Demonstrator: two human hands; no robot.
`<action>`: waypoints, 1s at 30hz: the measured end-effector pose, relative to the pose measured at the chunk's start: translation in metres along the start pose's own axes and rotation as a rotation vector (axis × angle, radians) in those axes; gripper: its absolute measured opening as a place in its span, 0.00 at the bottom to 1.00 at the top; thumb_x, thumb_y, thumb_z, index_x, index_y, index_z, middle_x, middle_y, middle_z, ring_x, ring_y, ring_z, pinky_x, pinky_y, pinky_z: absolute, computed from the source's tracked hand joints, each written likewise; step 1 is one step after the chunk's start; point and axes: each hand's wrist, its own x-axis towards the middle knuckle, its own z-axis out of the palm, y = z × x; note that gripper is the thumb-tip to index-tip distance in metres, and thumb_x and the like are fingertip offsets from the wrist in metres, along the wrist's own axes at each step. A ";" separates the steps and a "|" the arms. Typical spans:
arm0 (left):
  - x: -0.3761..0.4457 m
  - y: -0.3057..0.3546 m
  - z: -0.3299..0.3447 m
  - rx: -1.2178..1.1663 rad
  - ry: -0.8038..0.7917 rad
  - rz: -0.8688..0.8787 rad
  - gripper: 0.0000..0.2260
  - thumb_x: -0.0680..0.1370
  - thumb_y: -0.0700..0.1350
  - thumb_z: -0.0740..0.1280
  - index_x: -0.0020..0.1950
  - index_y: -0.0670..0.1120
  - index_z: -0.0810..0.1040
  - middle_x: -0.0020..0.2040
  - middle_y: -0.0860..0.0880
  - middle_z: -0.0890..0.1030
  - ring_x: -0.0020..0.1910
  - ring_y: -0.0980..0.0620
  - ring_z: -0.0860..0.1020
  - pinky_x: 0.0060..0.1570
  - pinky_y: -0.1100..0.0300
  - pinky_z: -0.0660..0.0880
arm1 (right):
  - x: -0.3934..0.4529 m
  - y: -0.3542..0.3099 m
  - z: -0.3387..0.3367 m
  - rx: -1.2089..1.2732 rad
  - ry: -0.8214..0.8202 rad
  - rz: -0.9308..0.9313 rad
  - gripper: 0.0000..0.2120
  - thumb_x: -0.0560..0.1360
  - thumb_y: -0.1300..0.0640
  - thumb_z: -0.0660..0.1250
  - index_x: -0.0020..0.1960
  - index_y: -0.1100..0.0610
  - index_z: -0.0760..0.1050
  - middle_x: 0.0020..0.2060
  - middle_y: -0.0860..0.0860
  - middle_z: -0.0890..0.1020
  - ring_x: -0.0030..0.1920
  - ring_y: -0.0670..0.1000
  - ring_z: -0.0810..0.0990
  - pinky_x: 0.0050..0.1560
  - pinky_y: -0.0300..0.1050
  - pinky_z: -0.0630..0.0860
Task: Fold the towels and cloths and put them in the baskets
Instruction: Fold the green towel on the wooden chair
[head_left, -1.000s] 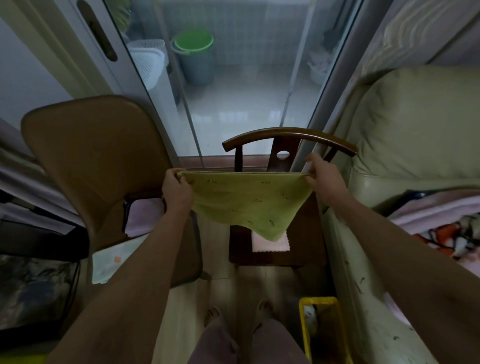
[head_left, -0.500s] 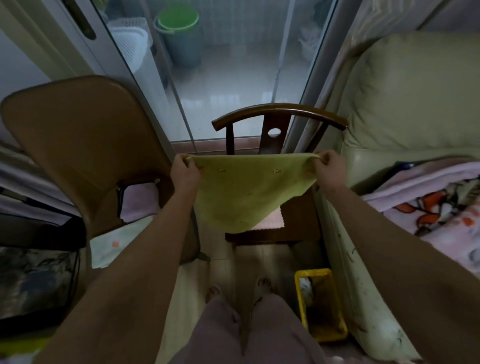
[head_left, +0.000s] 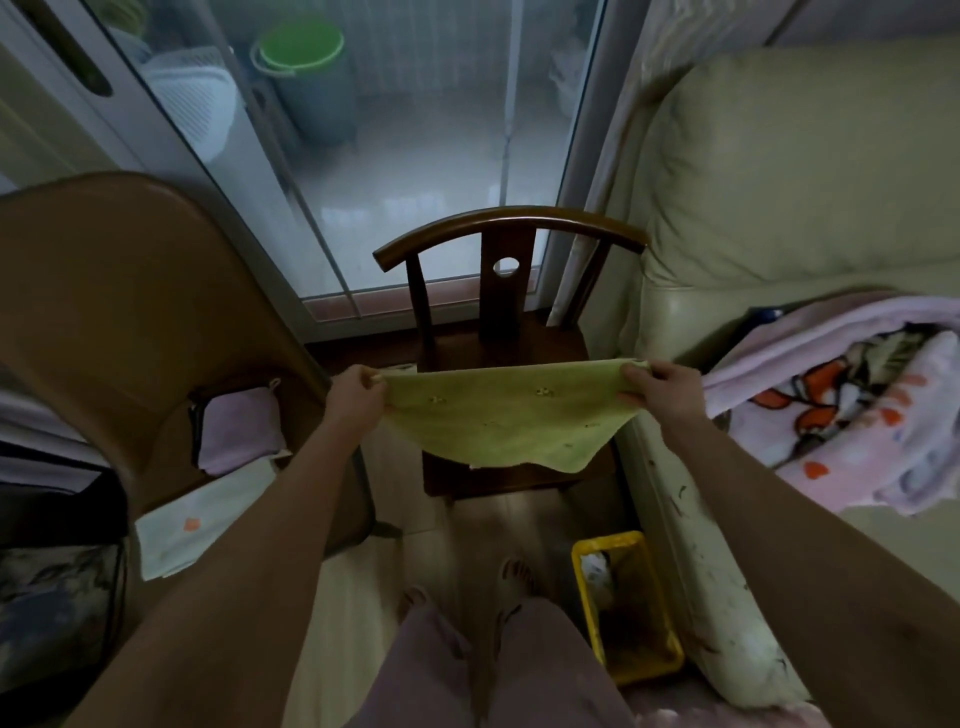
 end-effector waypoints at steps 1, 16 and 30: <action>-0.001 0.000 -0.001 -0.055 -0.105 0.010 0.08 0.80 0.39 0.63 0.57 0.38 0.75 0.53 0.41 0.78 0.51 0.46 0.79 0.50 0.53 0.79 | 0.004 0.002 -0.005 -0.018 0.051 -0.002 0.19 0.76 0.59 0.68 0.63 0.68 0.73 0.49 0.58 0.79 0.41 0.50 0.80 0.40 0.34 0.79; 0.050 0.039 0.062 -0.192 0.113 0.037 0.04 0.81 0.44 0.61 0.51 0.44 0.72 0.43 0.50 0.74 0.46 0.50 0.75 0.44 0.55 0.75 | 0.083 -0.020 0.014 -0.009 0.058 0.024 0.13 0.81 0.59 0.59 0.62 0.65 0.72 0.53 0.61 0.77 0.52 0.58 0.76 0.55 0.50 0.73; 0.071 0.020 0.076 -0.093 -0.031 0.092 0.04 0.79 0.42 0.65 0.47 0.43 0.73 0.39 0.52 0.72 0.36 0.58 0.70 0.34 0.70 0.67 | 0.141 0.008 0.029 0.002 0.081 0.092 0.13 0.78 0.60 0.57 0.35 0.53 0.68 0.33 0.50 0.69 0.37 0.49 0.68 0.36 0.42 0.64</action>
